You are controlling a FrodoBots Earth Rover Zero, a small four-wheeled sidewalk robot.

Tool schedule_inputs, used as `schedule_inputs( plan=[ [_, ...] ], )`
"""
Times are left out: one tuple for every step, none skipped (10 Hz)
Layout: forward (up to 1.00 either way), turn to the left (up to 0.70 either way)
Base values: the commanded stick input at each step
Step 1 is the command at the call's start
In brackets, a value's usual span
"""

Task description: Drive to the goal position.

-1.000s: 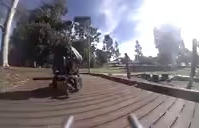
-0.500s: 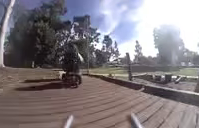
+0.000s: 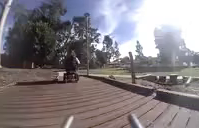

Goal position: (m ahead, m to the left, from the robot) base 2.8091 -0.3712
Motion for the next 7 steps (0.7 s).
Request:
schedule_inputs(
  plan=[
    [1.00,0.40],
    [1.00,0.06],
    [1.00,0.00],
    [1.00,0.00],
    [1.00,0.00],
    [1.00,0.16],
    [1.00,0.40]
  ],
)
